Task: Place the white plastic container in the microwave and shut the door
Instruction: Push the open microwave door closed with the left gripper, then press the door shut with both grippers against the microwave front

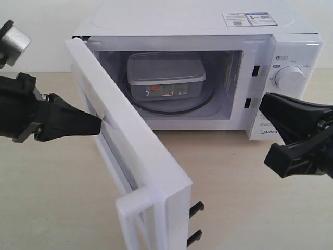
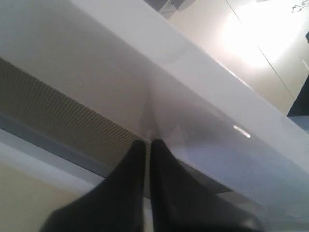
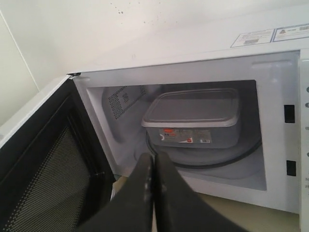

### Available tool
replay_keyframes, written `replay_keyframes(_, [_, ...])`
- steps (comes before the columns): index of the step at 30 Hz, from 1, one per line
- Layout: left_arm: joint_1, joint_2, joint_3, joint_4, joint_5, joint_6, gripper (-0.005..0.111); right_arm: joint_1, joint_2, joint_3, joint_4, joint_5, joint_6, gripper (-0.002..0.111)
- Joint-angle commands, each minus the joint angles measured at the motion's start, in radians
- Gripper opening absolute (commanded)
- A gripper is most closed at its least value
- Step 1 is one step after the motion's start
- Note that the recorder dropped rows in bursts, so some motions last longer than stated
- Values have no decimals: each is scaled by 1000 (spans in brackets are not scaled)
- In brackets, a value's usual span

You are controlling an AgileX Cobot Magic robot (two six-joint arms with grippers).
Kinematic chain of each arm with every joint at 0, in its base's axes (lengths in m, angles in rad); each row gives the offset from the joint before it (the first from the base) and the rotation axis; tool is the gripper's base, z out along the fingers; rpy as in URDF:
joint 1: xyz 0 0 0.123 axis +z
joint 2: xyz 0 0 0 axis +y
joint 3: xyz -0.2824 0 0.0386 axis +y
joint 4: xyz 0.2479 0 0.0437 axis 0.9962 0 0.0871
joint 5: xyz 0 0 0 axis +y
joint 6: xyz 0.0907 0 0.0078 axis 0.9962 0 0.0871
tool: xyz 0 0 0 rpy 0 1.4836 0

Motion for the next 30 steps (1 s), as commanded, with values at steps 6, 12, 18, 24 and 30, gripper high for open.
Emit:
replay_keyframes(6, [-13,59,-5,-121,-83,115,4,2,-6,-82,-143,88,-2,0])
replay_keyframes(12, [-13,93,-5,-221,-179,214,4,2,-6,-151,-145,205,-2,0])
replay_keyframes(18, [-13,134,-7,-372,-179,341,4,2,-11,-169,-168,237,-2,0])
replay_keyframes(24, [-13,186,-63,-370,-94,347,4,2,-29,-169,-170,249,-2,0])
replay_keyframes(30, [-13,221,-100,-366,-98,347,4,2,-31,-169,-170,266,-2,0])
